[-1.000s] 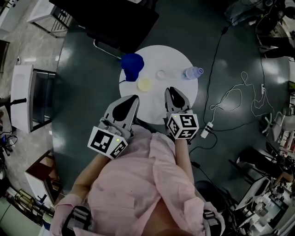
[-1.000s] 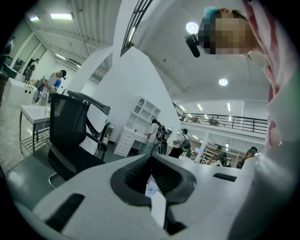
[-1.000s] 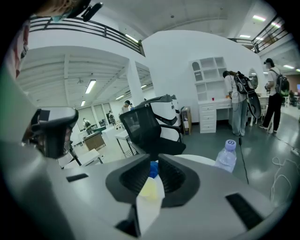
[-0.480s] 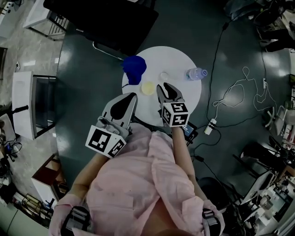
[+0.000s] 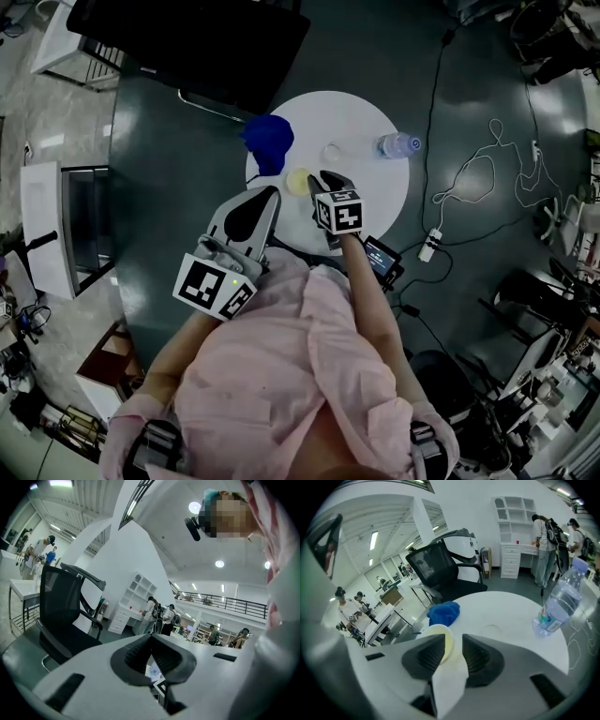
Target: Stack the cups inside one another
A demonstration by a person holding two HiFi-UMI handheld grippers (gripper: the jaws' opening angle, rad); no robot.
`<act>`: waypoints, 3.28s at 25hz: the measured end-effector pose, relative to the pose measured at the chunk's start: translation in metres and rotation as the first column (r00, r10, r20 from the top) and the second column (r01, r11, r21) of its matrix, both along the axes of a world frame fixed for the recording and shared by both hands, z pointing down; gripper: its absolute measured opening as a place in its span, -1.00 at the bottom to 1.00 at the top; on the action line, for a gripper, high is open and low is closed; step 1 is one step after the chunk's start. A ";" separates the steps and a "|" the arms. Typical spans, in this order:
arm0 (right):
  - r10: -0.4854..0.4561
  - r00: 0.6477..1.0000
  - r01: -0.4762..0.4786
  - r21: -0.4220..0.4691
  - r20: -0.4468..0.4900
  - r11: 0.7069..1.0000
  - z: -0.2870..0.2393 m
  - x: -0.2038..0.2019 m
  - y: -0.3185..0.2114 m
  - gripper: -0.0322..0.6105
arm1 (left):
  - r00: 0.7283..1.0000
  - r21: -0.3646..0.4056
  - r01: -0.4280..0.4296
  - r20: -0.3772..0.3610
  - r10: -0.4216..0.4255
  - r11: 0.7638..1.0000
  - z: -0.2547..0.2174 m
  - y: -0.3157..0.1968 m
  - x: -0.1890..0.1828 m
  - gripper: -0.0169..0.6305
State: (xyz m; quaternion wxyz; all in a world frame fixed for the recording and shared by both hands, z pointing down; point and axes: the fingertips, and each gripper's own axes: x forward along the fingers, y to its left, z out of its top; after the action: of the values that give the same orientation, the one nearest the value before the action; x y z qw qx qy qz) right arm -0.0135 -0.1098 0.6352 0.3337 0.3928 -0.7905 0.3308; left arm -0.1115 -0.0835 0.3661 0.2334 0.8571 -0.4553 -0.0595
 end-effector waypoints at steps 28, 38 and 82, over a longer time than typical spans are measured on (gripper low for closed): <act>-0.063 0.995 0.057 -0.075 -0.075 0.996 0.026 -0.001 0.005 -0.78 | 1.000 -0.024 -0.016 0.000 0.016 1.000 0.010 -0.009 0.002 -0.89; -0.012 1.000 0.013 0.019 -0.027 1.000 -0.003 0.003 -0.003 -0.78 | 1.000 -0.016 -0.023 0.009 0.023 1.000 0.011 -0.002 0.009 -0.89; 0.134 0.876 -0.367 0.460 0.464 0.808 -0.241 0.107 0.056 -0.79 | 0.999 0.101 -0.013 0.045 0.009 0.995 -0.018 0.095 0.083 -0.89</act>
State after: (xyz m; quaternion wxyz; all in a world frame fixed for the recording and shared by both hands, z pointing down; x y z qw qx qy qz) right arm 0.0932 -0.0534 0.3938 -0.0104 0.4947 -0.8422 0.2139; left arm -0.0282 0.0115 0.3483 0.1797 0.8715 -0.4521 -0.0621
